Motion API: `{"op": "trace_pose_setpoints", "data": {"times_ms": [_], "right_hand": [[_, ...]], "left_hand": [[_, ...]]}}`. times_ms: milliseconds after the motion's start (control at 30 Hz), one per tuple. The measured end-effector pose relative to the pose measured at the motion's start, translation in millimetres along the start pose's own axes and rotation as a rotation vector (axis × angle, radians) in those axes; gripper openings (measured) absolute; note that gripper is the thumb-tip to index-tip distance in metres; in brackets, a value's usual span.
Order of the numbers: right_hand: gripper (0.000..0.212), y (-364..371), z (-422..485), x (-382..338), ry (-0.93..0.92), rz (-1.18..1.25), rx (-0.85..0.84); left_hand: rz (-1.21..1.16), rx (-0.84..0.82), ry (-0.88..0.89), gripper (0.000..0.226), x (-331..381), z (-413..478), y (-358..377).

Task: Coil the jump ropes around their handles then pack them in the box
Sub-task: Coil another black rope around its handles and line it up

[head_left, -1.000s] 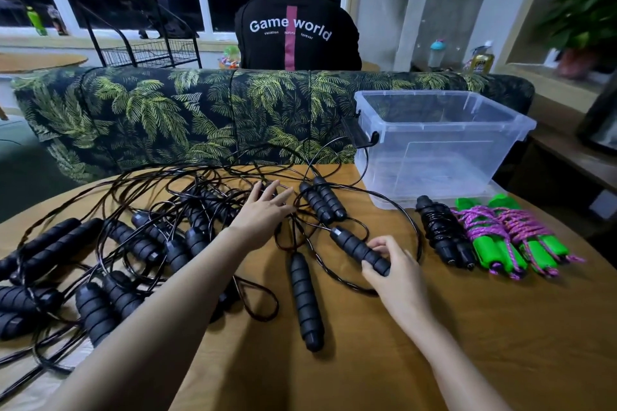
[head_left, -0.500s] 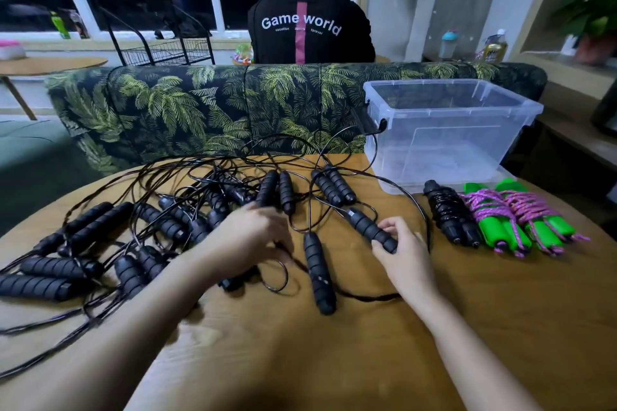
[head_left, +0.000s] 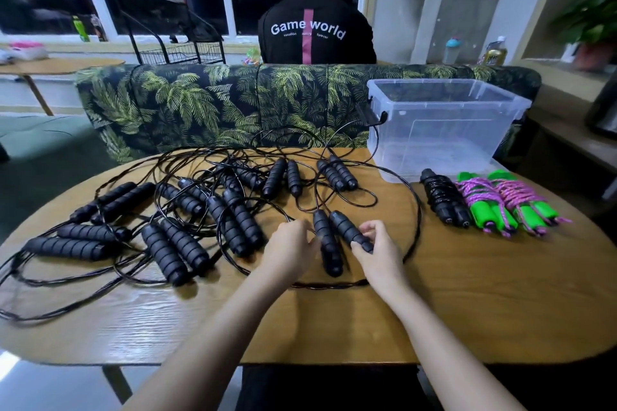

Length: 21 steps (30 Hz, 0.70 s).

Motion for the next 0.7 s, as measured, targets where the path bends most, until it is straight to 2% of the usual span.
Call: {"op": "trace_pose_setpoints", "data": {"times_ms": [100,167,233,333,400,500,600,700], "right_hand": [[0.025,4,-2,-3,0.067,0.073,-0.004],[0.025,5,-3,-2,0.144,0.175,-0.005],[0.027,5,-5,1,0.217,0.298,-0.005],[0.030,5,-8,5,0.205,0.364,-0.042],[0.028,11,-12,7,0.179,0.350,-0.127],[0.023,19,-17,4,0.064,0.228,-0.286],[0.020,9,-15,-1,-0.098,0.063,-0.427],[0.029,-15,-10,4,-0.221,-0.176,-0.560]], "left_hand": [[-0.130,-0.107,-0.092,0.060,12,13,10],[-0.188,-0.160,-0.138,0.066,16,19,15],[-0.386,-0.206,-0.235,0.056,14,21,17],[-0.885,-0.291,-0.342,0.019,14,18,18],[-1.052,-0.326,-0.339,0.016,13,15,16],[-0.950,-0.352,-0.295,0.027,3,11,17],[-0.810,-0.314,-0.299,0.064,-21,16,18],[-0.694,-0.237,-0.191,0.079,-40,17,4]]}}
Point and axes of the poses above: each hand's wrist, its own z-axis towards the middle knuckle, its own y-axis out of the palm, x = y × z, the point moved 5 cm from there along z, towards the middle knuckle, and after that the axes turned 13 degrees about z, right-handed, at the moved point
